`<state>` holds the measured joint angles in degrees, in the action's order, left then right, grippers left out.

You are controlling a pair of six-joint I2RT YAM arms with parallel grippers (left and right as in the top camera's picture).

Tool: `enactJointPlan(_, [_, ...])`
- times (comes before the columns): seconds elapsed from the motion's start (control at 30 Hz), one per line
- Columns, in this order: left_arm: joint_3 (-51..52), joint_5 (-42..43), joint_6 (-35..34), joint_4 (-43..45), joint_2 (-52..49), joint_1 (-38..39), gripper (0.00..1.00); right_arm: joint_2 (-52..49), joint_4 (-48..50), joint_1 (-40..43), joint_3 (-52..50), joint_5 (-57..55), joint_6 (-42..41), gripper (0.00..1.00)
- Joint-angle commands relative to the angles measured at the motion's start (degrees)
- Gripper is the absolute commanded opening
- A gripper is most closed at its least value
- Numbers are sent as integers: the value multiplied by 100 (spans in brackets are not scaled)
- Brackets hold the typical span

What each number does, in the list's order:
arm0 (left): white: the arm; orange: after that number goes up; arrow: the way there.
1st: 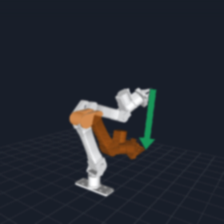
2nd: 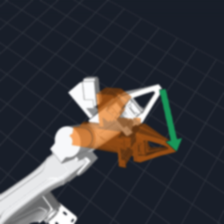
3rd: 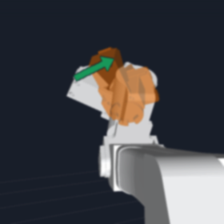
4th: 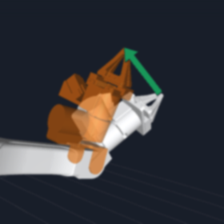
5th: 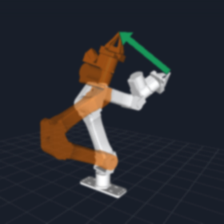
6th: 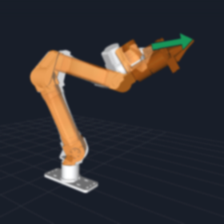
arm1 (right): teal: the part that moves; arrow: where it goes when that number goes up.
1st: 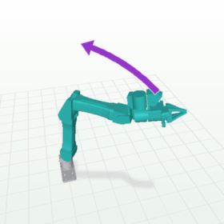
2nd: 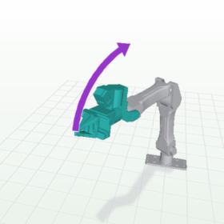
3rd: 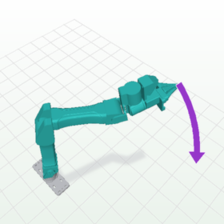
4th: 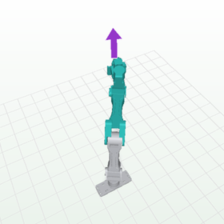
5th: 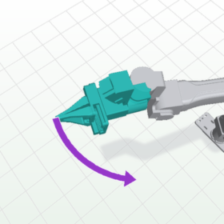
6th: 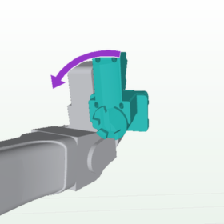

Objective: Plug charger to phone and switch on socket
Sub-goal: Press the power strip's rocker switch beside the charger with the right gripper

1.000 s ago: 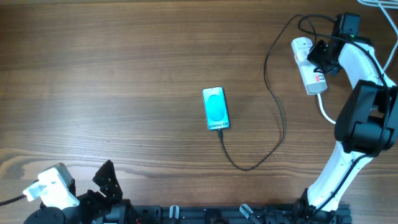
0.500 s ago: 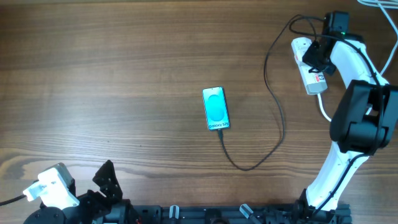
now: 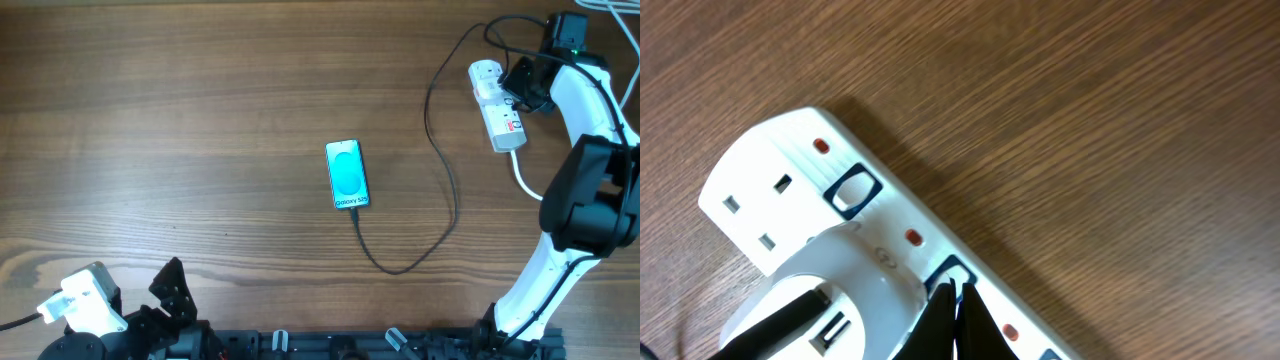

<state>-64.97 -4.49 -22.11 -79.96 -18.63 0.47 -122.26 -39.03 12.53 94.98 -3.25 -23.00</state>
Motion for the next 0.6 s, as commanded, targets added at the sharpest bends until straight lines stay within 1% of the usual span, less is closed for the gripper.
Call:
enactJointPlan(0.0, [13,-55,72,7,11,15,100,-227,22,-35,101,205,46,4])
enactJointPlan(0.27, [13,-55,72,7,11,15,100,-483,7,-35,101,208,48,4])
enactJointPlan(0.57, [13,-55,72,7,11,15,100,-505,-7,-63,101,341,79,4])
